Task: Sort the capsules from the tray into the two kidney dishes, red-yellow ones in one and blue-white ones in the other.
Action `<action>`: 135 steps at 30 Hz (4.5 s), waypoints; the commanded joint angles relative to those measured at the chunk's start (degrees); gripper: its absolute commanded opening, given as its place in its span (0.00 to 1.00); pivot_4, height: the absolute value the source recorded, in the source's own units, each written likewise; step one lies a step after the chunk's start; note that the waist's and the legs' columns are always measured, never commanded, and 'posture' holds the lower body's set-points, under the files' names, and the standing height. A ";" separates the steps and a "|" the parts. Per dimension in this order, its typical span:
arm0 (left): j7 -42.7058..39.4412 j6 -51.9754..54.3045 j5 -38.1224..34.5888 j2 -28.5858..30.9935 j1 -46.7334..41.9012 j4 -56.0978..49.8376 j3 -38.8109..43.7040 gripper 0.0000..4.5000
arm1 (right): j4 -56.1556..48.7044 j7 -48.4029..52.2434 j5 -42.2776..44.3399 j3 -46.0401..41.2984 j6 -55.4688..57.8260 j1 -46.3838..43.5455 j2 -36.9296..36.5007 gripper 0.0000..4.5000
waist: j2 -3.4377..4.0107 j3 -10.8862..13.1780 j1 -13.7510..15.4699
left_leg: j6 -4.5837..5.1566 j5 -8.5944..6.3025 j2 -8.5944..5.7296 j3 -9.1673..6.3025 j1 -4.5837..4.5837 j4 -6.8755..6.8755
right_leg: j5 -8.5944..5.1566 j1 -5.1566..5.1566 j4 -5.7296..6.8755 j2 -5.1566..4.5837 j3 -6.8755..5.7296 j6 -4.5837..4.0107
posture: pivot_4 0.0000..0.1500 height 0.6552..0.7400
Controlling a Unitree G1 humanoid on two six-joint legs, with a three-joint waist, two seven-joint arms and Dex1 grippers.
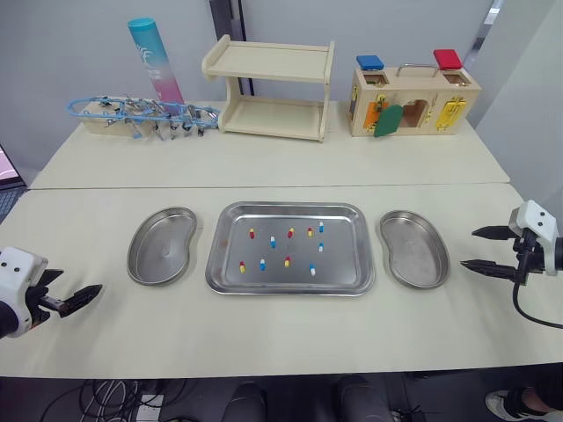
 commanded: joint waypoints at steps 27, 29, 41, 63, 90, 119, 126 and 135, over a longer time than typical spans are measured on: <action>-2.43 5.44 -10.64 -3.57 7.81 -11.71 11.74 1.00 | -2.90 -2.29 0.19 -6.57 -4.27 6.64 -4.20 1.00 | 0.02 0.02 -0.06 | 0.00 0.00 0.01 0.02 0.00 0.01 | 0.00 0.00 -0.01 0.00 0.03 0.00 | 1.00 1.00; -2.94 5.38 -10.80 -3.52 9.46 -11.98 13.21 1.00 | -4.38 -2.21 1.41 -8.21 -4.64 7.57 -4.71 1.00 | 0.02 0.02 -0.06 | 0.00 0.00 0.01 0.02 0.00 0.00 | -0.01 0.00 -0.04 0.00 0.03 -0.01 | 1.00 1.00; -2.22 4.96 -10.94 -5.69 15.05 -14.77 16.51 1.00 | -38.87 -0.38 12.99 -10.34 2.70 18.61 -1.83 1.00 | 0.01 0.01 -0.03 | 0.00 0.00 0.02 -0.01 0.01 0.00 | -0.01 0.03 0.00 0.00 0.02 -0.02 | 1.00 1.00; -6.48 3.14 -10.30 -2.04 17.48 -32.93 11.82 1.00 | -63.10 -21.37 8.90 10.19 4.76 33.23 23.21 1.00 | -0.73 -0.37 2.50 | 0.00 0.00 0.04 -0.11 0.01 0.00 | -0.02 0.12 -0.09 0.03 -0.11 -0.04 | 1.00 1.00; -25.70 -7.70 8.80 -8.85 -39.96 -5.49 -43.43 0.57 | -66.89 -28.68 8.45 16.92 7.94 33.67 27.23 1.00 | -0.61 -0.21 2.26 | 0.02 -0.02 0.04 -0.26 0.48 -0.07 | -0.02 0.75 -0.45 0.12 -0.23 -0.03 | 1.00 1.00; -26.29 -3.11 17.30 -13.26 -42.19 -4.74 -49.43 0.32 | -68.13 -31.60 9.14 18.30 10.03 32.62 28.66 1.00 | -0.61 -0.21 2.21 | 0.02 -0.02 0.04 -0.29 0.48 -0.05 | -0.02 0.77 -0.45 0.12 -0.25 -0.03 | 1.00 1.00; -25.45 -1.86 17.74 -12.82 -40.41 -7.67 -48.83 0.00 | -67.86 -31.84 9.71 18.16 11.03 30.94 29.03 1.00 | -0.61 -0.21 2.26 | 0.02 -0.02 0.04 -0.30 0.50 -0.05 | -0.02 0.79 -0.45 0.12 -0.25 -0.03 | 1.00 1.00; -24.27 0.48 14.86 -13.63 -42.25 -9.18 -46.07 0.00 | -67.03 -31.89 9.88 18.49 11.19 29.67 29.42 1.00 | -0.61 -0.21 2.27 | 0.02 -0.02 0.04 -0.31 0.50 -0.05 | -0.02 0.79 -0.45 0.12 -0.26 -0.03 | 1.00 1.00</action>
